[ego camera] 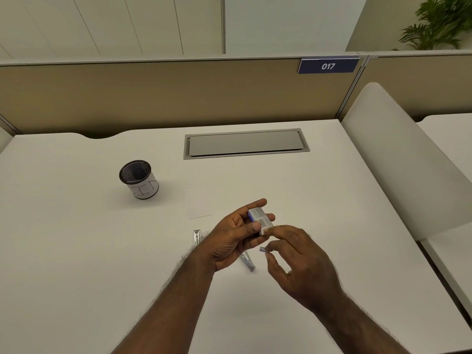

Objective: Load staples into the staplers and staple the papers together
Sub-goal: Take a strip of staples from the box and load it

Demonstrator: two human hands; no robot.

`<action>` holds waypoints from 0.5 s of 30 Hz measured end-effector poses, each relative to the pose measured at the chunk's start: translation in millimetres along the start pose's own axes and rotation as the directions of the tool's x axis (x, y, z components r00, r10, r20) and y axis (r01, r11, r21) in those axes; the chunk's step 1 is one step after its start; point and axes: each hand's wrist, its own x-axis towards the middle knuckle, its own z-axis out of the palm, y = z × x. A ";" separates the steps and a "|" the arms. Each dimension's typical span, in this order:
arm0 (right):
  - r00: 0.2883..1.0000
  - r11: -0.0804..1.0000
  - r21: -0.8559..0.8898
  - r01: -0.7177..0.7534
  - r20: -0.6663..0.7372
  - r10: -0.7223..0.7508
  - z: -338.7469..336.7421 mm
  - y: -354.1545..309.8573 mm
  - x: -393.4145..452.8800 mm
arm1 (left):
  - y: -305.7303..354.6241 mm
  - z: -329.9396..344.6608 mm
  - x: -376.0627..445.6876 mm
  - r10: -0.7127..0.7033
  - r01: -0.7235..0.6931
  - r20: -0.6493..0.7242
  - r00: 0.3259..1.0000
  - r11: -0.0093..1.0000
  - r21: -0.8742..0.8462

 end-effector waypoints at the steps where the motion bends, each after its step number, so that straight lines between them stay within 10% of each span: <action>1: 1.000 1.000 -0.001 0.001 0.006 -0.001 1.1 0.4 -1.6 | 0.5 -0.3 0.1 0.003 -0.003 0.001 1.000 1.000 -0.008; 15: 0.974 0.986 0.014 -0.166 0.158 0.162 24.6 4.2 -37.2 | -22.1 -16.3 20.2 -0.138 0.136 -0.116 0.984 0.990 -0.031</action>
